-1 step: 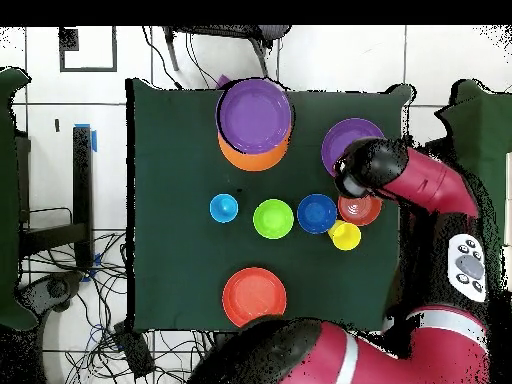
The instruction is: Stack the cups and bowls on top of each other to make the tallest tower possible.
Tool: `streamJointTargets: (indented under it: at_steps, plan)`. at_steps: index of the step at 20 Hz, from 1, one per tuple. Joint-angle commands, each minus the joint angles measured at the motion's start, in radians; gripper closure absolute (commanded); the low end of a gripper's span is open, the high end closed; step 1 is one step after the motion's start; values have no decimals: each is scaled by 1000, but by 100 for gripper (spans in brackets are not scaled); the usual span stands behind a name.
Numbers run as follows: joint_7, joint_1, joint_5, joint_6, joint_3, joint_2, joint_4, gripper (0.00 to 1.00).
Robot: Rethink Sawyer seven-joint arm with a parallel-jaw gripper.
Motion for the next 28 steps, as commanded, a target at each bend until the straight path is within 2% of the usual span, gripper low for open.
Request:
streamJointTargets:
  at_steps: [1, 13, 21, 28]
  plan:
    - [-272, -38, -108, -64, 188, 15, 143, 0]
    - [-206, -121, -189, -143, 262, 14, 231, 0]
    - [-195, -159, -251, -207, 315, 65, 186, 0]
    - [-189, -178, -299, -212, 338, 80, 161, 0]
